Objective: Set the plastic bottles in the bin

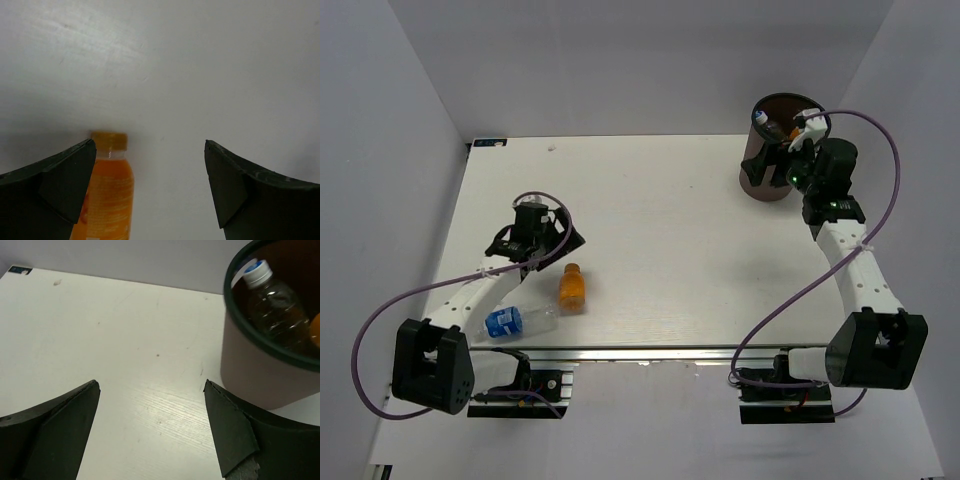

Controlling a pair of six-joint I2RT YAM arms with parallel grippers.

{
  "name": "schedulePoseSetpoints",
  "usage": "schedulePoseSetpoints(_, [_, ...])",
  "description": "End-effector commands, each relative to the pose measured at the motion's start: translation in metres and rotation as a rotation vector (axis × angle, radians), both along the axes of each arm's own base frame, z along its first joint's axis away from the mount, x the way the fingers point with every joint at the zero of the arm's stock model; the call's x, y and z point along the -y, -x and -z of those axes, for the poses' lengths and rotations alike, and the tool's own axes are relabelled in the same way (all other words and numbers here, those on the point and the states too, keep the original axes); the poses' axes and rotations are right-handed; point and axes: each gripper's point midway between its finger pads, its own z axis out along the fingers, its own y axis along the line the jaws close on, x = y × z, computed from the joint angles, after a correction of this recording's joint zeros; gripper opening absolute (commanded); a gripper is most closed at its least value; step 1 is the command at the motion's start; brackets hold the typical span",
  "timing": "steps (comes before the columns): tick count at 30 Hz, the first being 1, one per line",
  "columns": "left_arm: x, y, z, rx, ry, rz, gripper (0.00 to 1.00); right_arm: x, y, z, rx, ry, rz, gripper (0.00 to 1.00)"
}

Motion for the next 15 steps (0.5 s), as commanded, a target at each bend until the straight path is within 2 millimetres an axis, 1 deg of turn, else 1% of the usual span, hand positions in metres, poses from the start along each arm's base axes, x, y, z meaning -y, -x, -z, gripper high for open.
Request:
schedulePoseSetpoints(1, [-0.011,0.035,0.027,-0.166,-0.086,-0.014,0.98,-0.016,0.016,-0.022,0.105,-0.012,-0.108,0.89])
schedulePoseSetpoints(2, [-0.011,0.036,0.026,-0.169,-0.098,-0.015,0.98,-0.017,0.019,-0.014,0.093,-0.016,-0.117,0.89])
schedulePoseSetpoints(3, [-0.012,0.038,0.029,-0.178,-0.110,-0.015,0.98,-0.021,0.024,-0.012,0.093,-0.022,-0.139,0.89])
schedulePoseSetpoints(6, [-0.012,0.051,0.045,-0.257,-0.141,0.004,0.98,-0.026,0.030,-0.010,0.113,-0.039,-0.169,0.90])
schedulePoseSetpoints(7, [-0.013,0.054,0.052,-0.284,-0.154,0.010,0.98,-0.028,0.032,-0.012,0.114,-0.047,-0.177,0.89])
schedulePoseSetpoints(9, [-0.013,0.057,0.058,-0.306,-0.172,0.023,0.98,-0.034,0.036,-0.010,0.109,-0.048,-0.223,0.89])
schedulePoseSetpoints(10, [-0.011,0.057,0.060,-0.314,-0.169,0.032,0.98,-0.035,0.036,-0.009,0.106,-0.050,-0.230,0.89])
schedulePoseSetpoints(11, [-0.010,0.058,0.066,-0.336,-0.174,0.041,0.98,-0.035,0.036,-0.008,0.103,-0.053,-0.232,0.89])
schedulePoseSetpoints(12, [-0.006,0.058,0.066,-0.339,-0.180,0.068,0.98,-0.036,0.035,-0.008,0.104,-0.053,-0.234,0.89])
schedulePoseSetpoints(15, [-0.010,0.062,0.075,-0.379,-0.241,0.072,0.98,-0.036,0.032,-0.006,0.093,-0.057,-0.235,0.89])
